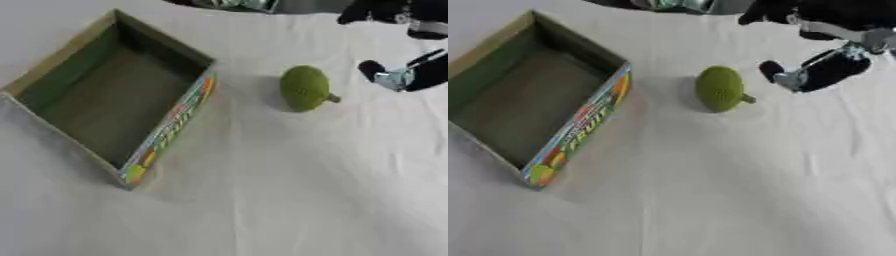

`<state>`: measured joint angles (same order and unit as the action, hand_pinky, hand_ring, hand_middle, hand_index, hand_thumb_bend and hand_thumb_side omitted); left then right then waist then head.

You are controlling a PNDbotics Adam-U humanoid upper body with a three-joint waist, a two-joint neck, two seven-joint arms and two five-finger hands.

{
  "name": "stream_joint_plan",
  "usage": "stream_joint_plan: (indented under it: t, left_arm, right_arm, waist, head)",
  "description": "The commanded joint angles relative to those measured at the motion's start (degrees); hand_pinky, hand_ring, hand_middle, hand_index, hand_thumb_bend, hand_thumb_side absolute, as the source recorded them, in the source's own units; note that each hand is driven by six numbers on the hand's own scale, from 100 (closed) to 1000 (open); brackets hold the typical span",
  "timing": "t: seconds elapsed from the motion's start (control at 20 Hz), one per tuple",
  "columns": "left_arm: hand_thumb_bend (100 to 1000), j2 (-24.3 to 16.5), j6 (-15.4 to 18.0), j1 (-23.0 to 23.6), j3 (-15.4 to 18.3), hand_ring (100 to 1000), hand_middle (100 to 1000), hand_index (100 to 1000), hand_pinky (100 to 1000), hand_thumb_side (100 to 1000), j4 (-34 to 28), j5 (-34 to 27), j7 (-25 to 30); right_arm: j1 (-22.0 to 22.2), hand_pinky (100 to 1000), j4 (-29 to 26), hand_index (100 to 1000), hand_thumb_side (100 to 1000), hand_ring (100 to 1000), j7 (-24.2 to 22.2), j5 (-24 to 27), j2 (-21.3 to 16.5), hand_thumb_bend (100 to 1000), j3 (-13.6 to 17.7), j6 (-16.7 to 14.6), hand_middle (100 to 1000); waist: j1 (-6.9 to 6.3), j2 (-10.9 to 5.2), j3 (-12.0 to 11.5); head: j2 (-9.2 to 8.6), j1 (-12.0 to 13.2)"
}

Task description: Pick up objects on the table and place them in the box.

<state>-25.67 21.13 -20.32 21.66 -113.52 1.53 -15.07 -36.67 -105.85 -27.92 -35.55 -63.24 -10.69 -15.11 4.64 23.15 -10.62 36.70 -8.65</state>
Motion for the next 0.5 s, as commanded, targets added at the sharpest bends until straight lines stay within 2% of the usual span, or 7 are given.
stream_joint_plan:
  t: [0.05,0.5]
  left_arm:
    - [100,-1.65,0.03,-0.29,0.21,650,623,739,596,567,-1.07,-0.04,0.43]
    - [100,-1.21,0.02,-0.33,0.19,650,625,739,594,567,-1.07,-0.21,1.2]
  right_arm:
    - [-1.76,888,1.33,964,450,923,-1.21,0.52,-0.88,100,-0.73,-0.46,874]
    - [-6.03,901,9.29,970,387,931,-3.06,-0.81,3.82,100,-4.23,-1.92,879]
  waist:
    - [-0.22,-1.05,-0.04]
    - [-0.07,-0.23,-0.52]
  head:
    - [0.06,-0.43]
    - [0.9,-1.32]
